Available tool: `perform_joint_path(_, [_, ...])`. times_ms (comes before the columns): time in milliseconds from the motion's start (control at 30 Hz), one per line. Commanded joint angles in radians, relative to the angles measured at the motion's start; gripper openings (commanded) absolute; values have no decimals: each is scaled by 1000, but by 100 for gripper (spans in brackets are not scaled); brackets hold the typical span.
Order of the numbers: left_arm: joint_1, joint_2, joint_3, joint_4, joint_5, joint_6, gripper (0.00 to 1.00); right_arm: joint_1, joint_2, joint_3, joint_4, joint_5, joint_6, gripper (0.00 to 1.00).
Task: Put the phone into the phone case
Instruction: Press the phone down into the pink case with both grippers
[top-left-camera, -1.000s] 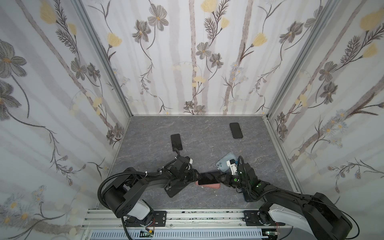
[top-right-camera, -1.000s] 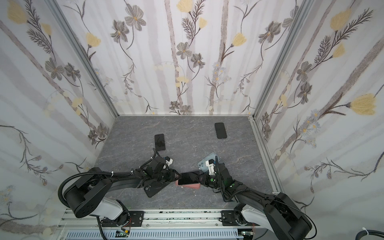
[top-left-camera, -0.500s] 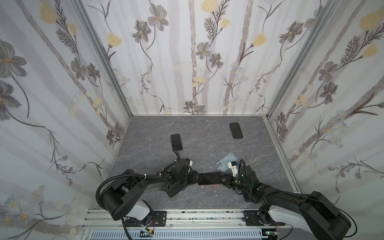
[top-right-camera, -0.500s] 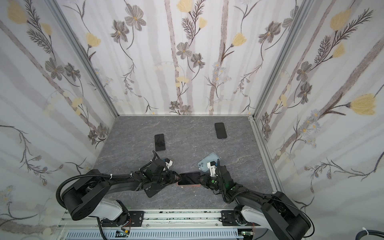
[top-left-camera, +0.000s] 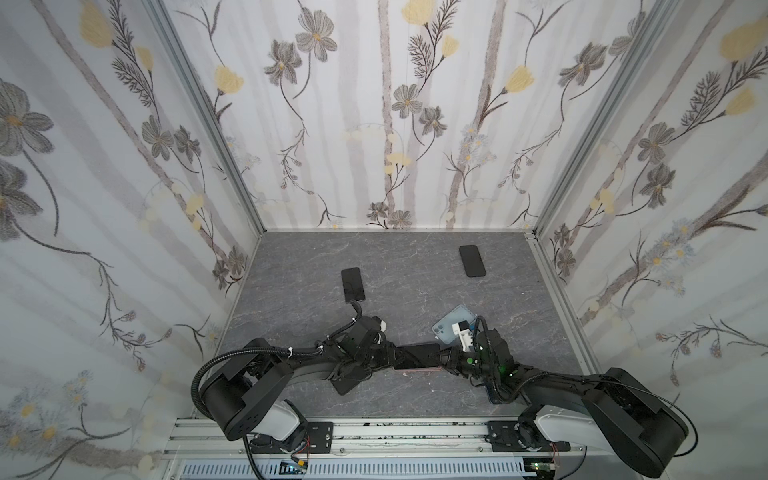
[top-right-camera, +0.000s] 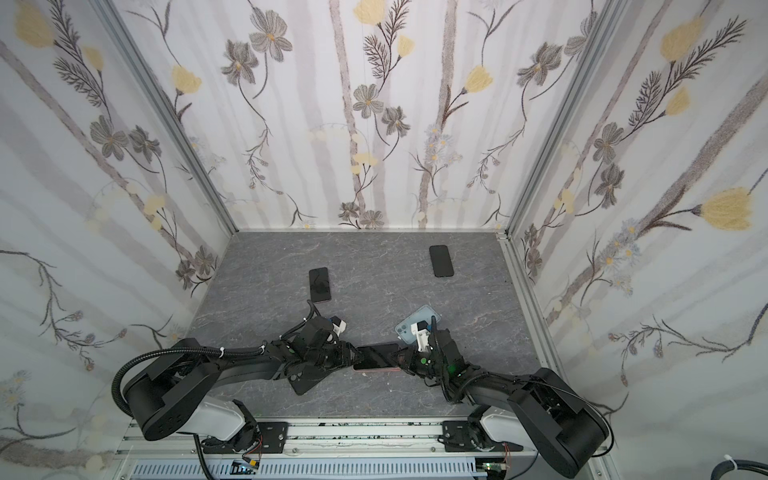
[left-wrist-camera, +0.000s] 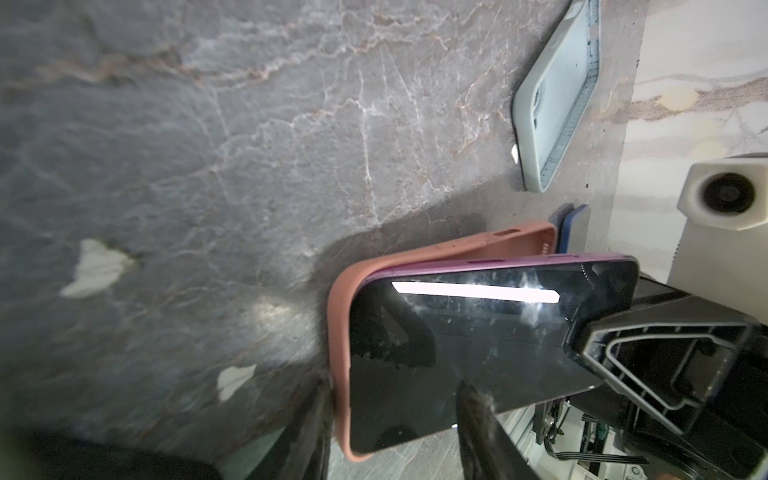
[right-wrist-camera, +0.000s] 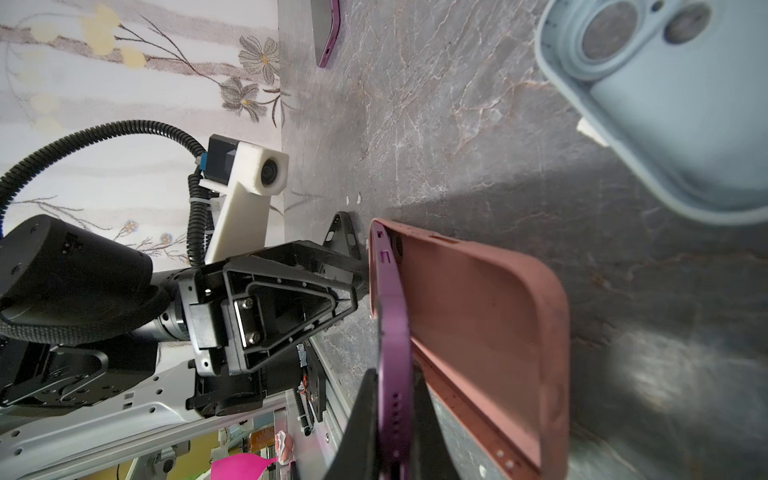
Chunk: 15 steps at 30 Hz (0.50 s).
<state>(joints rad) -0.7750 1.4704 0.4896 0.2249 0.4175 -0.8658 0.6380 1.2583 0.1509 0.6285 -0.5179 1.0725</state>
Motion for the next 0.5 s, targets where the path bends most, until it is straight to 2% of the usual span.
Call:
perform_joint_path(0, [-1,6,29,-16,-22,54,49,1,48,7,-166,23,-55,0])
perform_joint_path(300, [-1,-6,55,-92,-74,103,49,-3,165,36,-154,20,-63,0])
perform_joint_path(467, [0,-26,40,-111,-93,110,49,-1,158,58,-194,53,-62,11])
